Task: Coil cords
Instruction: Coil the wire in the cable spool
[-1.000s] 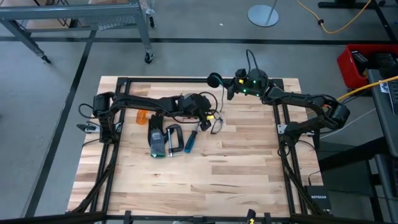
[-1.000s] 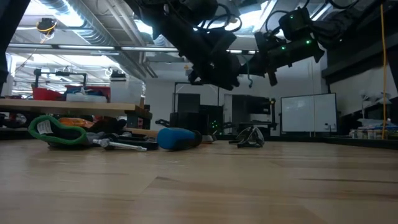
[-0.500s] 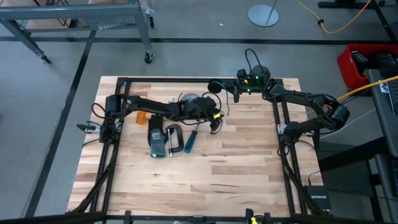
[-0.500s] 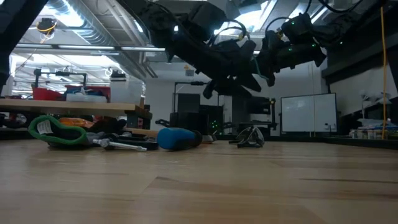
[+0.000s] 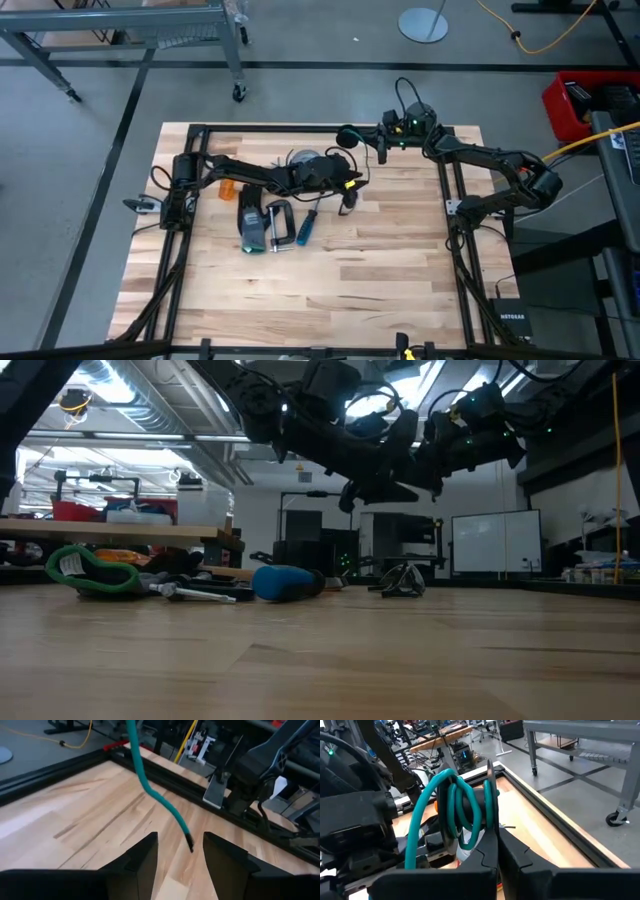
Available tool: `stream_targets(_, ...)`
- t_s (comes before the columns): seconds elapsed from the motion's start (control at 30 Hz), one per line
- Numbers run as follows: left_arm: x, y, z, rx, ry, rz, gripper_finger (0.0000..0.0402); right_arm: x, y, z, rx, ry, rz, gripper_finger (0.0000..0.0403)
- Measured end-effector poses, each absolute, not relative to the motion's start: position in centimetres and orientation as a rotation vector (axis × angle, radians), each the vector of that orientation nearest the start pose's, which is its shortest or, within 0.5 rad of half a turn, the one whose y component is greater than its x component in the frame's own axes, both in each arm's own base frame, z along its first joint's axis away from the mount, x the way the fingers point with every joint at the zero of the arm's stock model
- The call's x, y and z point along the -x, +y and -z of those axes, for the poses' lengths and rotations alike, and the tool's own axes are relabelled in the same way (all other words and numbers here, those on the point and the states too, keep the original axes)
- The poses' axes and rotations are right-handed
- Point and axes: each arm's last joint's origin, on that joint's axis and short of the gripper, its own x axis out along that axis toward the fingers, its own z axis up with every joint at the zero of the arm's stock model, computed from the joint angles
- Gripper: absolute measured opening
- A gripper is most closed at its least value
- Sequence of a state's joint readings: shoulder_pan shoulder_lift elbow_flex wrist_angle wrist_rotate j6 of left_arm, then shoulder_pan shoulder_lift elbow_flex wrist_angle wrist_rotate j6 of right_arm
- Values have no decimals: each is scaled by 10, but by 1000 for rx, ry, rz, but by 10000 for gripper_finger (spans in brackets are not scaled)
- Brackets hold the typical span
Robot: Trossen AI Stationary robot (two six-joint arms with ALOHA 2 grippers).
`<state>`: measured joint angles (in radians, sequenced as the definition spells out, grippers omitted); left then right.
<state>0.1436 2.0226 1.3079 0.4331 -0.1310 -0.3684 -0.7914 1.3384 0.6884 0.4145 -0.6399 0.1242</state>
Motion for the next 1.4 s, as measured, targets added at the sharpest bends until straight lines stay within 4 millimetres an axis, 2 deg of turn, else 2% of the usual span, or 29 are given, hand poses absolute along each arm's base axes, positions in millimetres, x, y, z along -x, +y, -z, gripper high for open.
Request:
stream_targets(0.13,-448,69,-197,366,215,-324,150,-209,-186,-240,-267,155,154,1)
stream_targets(0.63,-449,70,-200,350,185,-363,148,-228,-165,-249,-198,94,71,1)
stream_targets(0.77,-448,67,-196,348,225,-362,116,-228,-165,-249,-199,94,75,1)
stream_targets(1.0,-447,66,-191,355,274,-372,11,-227,-164,-250,-203,91,66,1)
stream_targets(1.17,-444,67,-185,363,341,-418,6,-218,-164,-252,-241,129,41,1)
stream_targets(1.4,-435,70,-181,375,450,-499,3,-194,-163,-255,-311,217,15,1)
